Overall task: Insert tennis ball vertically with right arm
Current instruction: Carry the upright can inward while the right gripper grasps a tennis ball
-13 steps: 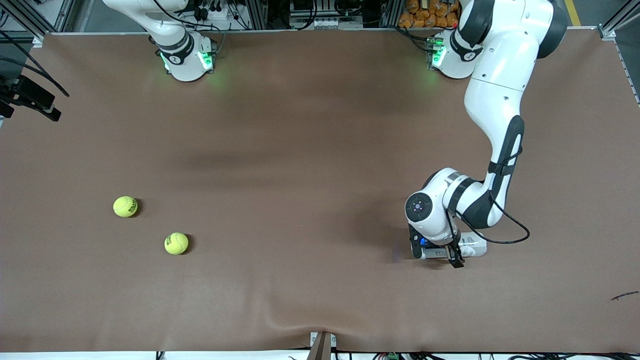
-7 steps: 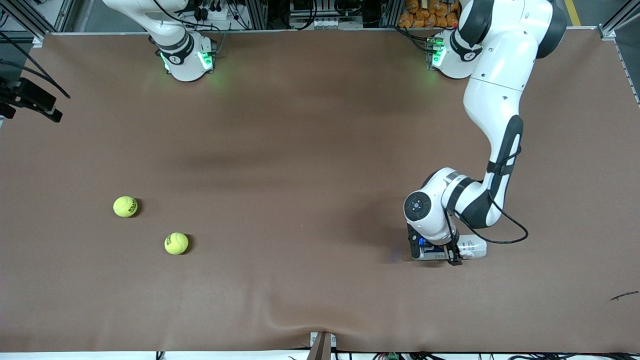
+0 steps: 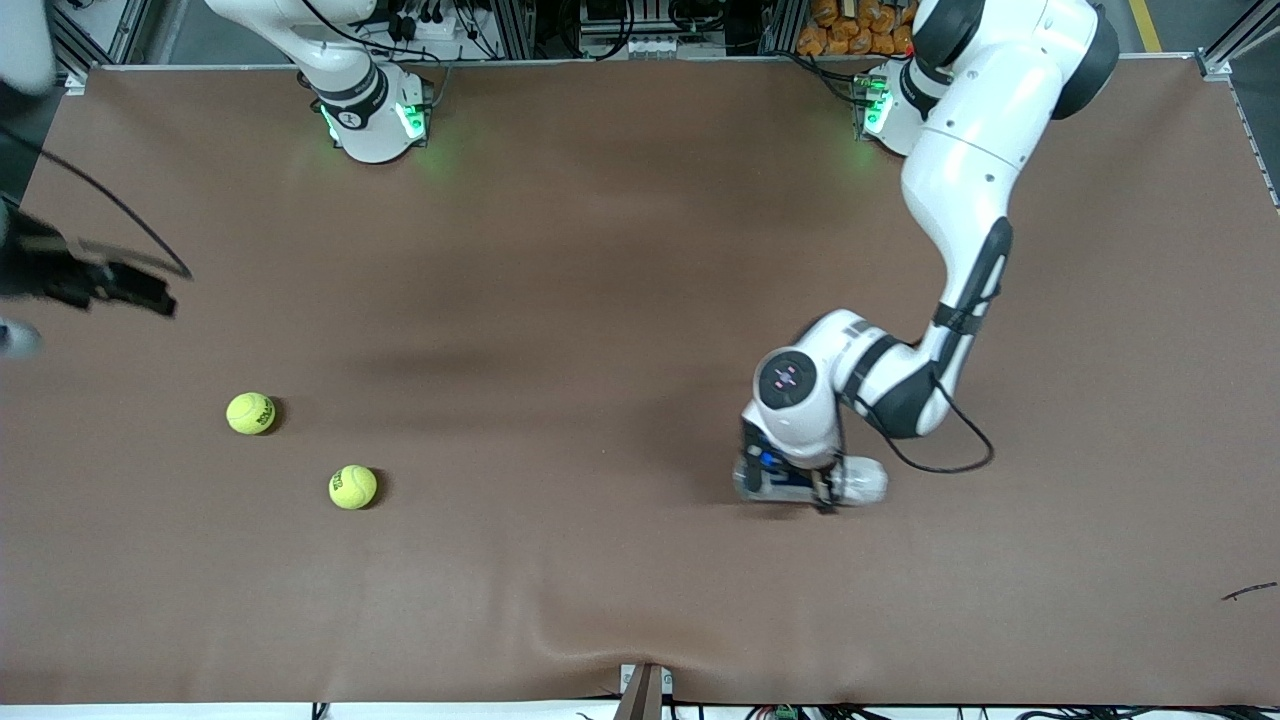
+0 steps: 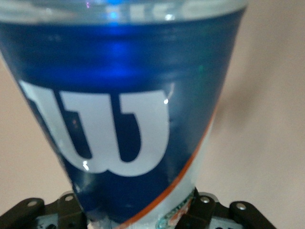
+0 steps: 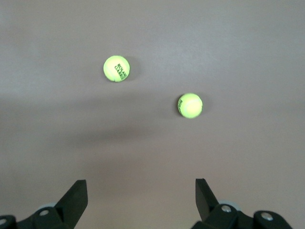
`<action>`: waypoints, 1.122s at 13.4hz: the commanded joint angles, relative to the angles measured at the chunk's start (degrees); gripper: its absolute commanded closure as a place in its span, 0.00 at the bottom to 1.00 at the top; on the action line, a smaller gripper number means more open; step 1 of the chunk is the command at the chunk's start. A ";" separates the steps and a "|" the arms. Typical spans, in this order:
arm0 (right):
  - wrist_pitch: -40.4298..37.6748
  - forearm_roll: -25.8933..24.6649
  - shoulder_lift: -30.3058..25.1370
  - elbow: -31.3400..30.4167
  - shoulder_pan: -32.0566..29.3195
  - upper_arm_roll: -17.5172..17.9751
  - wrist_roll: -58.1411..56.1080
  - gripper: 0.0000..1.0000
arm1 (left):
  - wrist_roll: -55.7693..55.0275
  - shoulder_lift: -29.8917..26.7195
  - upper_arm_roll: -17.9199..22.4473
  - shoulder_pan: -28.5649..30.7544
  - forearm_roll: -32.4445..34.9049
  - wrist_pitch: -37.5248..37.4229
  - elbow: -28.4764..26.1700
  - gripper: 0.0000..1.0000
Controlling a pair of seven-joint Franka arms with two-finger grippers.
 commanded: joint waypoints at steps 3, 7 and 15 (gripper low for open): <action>10.85 1.11 10.18 1.23 0.73 1.04 -0.50 0.00 | -0.26 -0.65 -6.49 0.20 -14.76 13.36 0.10 0.30; 19.38 2.07 17.57 1.15 1.97 1.12 0.21 0.00 | -0.44 0.05 -9.76 -1.73 -27.42 24.52 -0.07 0.30; 38.29 1.20 30.14 -0.97 3.98 1.04 0.03 0.00 | 0.00 5.23 -9.93 -9.56 -41.69 51.07 -1.39 0.31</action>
